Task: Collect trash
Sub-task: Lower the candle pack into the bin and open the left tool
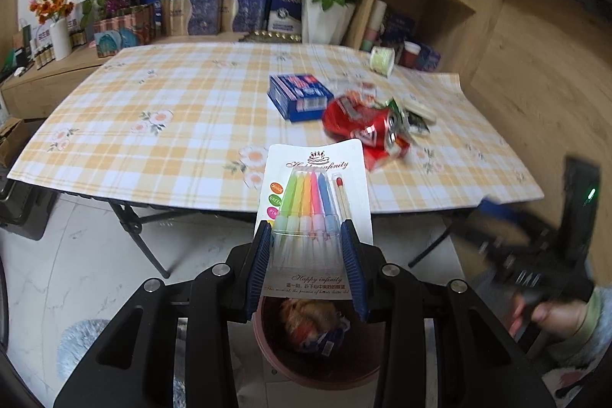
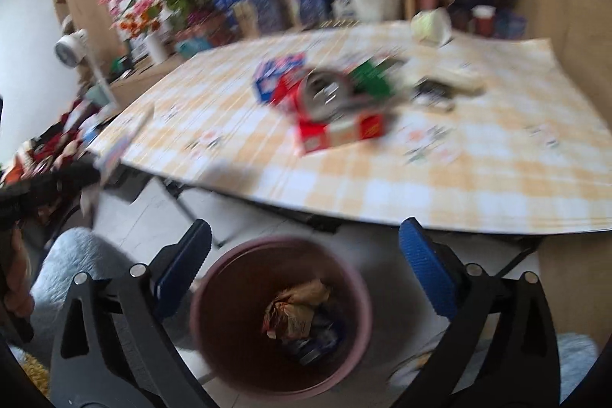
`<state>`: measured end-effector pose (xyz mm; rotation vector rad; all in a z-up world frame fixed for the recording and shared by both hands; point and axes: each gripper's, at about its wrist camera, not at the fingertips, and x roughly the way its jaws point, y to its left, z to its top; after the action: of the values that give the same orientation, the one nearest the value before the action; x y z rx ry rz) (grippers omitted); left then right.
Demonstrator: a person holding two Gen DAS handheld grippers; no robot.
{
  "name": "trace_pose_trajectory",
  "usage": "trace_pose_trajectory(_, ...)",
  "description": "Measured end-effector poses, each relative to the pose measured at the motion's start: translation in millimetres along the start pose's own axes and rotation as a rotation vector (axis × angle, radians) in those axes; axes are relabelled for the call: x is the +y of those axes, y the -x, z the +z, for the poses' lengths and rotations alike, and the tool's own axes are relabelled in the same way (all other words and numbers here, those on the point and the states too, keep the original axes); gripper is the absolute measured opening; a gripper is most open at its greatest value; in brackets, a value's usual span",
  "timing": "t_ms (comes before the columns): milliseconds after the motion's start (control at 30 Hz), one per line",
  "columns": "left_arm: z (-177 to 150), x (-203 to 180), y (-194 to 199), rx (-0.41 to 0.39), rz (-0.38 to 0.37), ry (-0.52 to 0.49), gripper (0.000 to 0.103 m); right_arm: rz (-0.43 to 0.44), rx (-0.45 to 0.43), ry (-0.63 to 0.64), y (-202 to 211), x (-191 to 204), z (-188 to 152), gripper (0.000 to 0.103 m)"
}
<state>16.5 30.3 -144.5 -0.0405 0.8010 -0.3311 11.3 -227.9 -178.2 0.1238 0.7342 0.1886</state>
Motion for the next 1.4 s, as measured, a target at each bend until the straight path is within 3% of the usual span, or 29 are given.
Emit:
trace_pose_trajectory(200, -8.9, -12.3, -20.9, 0.048, -0.011, -0.05, 0.036, -0.161, -0.099, 0.0, 15.1, -20.0, 0.4, 0.097)
trace_pose_trajectory(400, -25.0, -26.2, -47.2, 0.092, -0.001, -0.151, 0.036, -0.218, -0.081, -0.055, 12.2, -41.1, -8.7, 0.097)
trace_pose_trajectory(600, -45.3, -33.5, -74.6, 0.196, -0.01, -0.195, 0.037, -0.222, -0.043, -0.065, 5.6, -42.9, -17.8, 0.097)
trace_pose_trajectory(1167, -54.9, -36.9, -94.1, 0.288, -0.044, -0.201, 0.038, -0.227, -0.012, -0.096, -0.7, -45.1, -21.6, 0.097)
trace_pose_trajectory(1333, -55.3, -34.7, -96.5, 0.295, -0.041, -0.187, 0.053, -0.226, -0.003, -0.101, -2.8, -46.0, -22.6, 0.097)
trace_pose_trajectory(1400, -54.5, -32.3, -96.4, 0.289, -0.025, -0.176, 0.063, -0.226, -0.004, -0.104, -3.0, -46.7, -22.7, 0.097)
